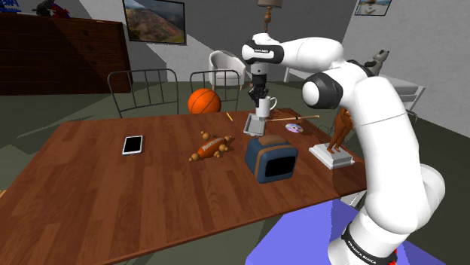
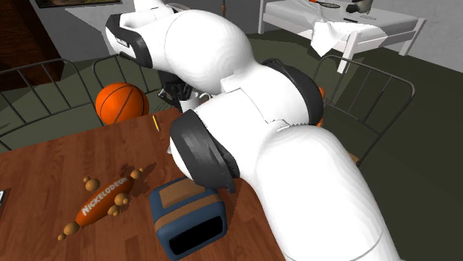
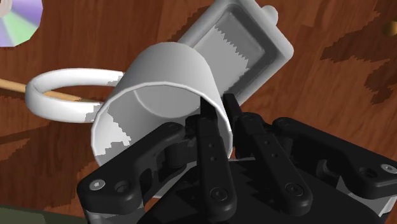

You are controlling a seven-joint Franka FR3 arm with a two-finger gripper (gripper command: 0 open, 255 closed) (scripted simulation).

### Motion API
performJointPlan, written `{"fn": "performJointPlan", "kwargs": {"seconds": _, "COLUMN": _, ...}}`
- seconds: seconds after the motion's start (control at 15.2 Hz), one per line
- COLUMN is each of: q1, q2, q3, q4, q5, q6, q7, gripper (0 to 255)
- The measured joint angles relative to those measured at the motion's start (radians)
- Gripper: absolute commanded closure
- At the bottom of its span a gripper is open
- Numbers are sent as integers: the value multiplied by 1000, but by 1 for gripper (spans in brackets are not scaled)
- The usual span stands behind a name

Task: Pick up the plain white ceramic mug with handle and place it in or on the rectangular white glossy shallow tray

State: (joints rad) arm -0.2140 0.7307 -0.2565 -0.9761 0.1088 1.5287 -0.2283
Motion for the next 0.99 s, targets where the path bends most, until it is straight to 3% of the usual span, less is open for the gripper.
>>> {"fn": "performJointPlan", "kwargs": {"seconds": 0.59, "q1": 10, "q2": 3, "q3": 1, "q4": -119, "q5": 2, "q6": 121, "q7": -2, "gripper": 255}}
{"fn": "performJointPlan", "kwargs": {"seconds": 0.99, "q1": 12, "q2": -2, "q3": 1, "q4": -140, "q5": 1, "q6": 137, "q7": -3, "gripper": 255}}
